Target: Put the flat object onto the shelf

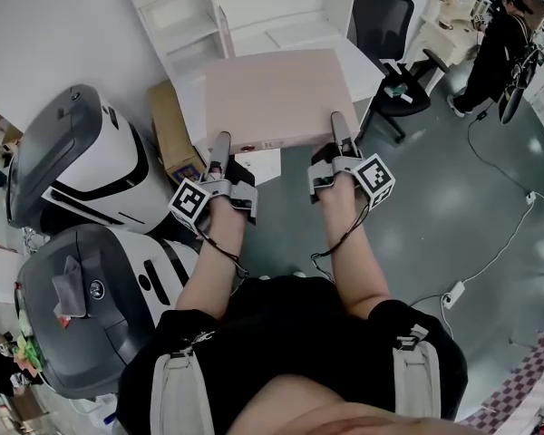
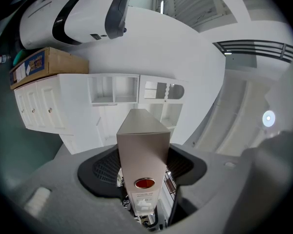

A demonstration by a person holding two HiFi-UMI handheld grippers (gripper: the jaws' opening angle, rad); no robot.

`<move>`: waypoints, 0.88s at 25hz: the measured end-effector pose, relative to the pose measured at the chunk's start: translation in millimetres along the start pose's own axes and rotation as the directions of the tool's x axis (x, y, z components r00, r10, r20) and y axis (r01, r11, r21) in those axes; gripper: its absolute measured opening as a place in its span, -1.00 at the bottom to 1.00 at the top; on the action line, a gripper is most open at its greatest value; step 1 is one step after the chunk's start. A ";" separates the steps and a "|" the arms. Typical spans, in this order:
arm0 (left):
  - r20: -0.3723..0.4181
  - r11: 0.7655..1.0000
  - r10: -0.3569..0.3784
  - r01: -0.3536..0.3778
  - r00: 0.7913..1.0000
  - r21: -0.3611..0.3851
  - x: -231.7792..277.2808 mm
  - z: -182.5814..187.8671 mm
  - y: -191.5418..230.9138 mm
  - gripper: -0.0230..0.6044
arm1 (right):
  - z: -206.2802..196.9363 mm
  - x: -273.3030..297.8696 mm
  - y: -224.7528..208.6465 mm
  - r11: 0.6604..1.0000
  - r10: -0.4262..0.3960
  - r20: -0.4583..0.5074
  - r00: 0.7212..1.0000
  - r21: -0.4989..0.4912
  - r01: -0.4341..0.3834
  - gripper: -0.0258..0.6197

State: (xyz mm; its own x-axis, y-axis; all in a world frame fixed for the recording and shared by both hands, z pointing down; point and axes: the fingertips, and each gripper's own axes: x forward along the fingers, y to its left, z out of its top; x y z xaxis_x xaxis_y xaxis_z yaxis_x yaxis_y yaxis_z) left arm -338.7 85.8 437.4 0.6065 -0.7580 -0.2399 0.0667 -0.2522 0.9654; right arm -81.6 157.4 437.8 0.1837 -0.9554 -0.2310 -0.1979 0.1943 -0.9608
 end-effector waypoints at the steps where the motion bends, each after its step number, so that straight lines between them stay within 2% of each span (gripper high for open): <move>1: -0.004 1.000 -0.007 0.007 1.000 0.002 3.0 -3.8 -1.1 -0.02 | 4.1 0.3 -1.1 1.000 0.001 0.001 1.000 0.000 -0.001 0.02; 8: -0.001 1.000 -0.002 0.002 1.000 0.024 23.5 -28.0 7.3 -0.02 | 34.5 7.9 -14.4 1.000 -0.001 -0.011 1.000 0.010 0.002 0.02; 13: 0.017 1.000 0.006 -0.006 1.000 0.012 38.0 -43.6 13.9 -0.02 | 54.8 19.4 -20.7 1.000 -0.013 -0.013 1.000 -0.007 0.013 0.02; 18: 0.029 0.999 0.030 -0.030 0.999 -0.013 54.2 -49.2 25.0 -0.02 | 67.1 37.1 -27.1 1.000 -0.027 -0.017 0.999 -0.015 0.027 0.02; 22: 0.029 1.000 0.012 -0.013 0.999 0.016 73.3 -47.1 24.4 -0.02 | 73.4 54.2 -32.7 1.000 -0.010 -0.019 1.000 -0.001 0.010 0.02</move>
State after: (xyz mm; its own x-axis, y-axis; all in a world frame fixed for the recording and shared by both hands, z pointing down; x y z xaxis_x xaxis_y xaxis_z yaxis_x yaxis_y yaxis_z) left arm -255.3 52.4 448.1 0.5840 -0.7783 -0.2307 0.0458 -0.2522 0.9666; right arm 5.5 115.6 445.4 0.1676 -0.9614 -0.2183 -0.1972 0.1842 -0.9629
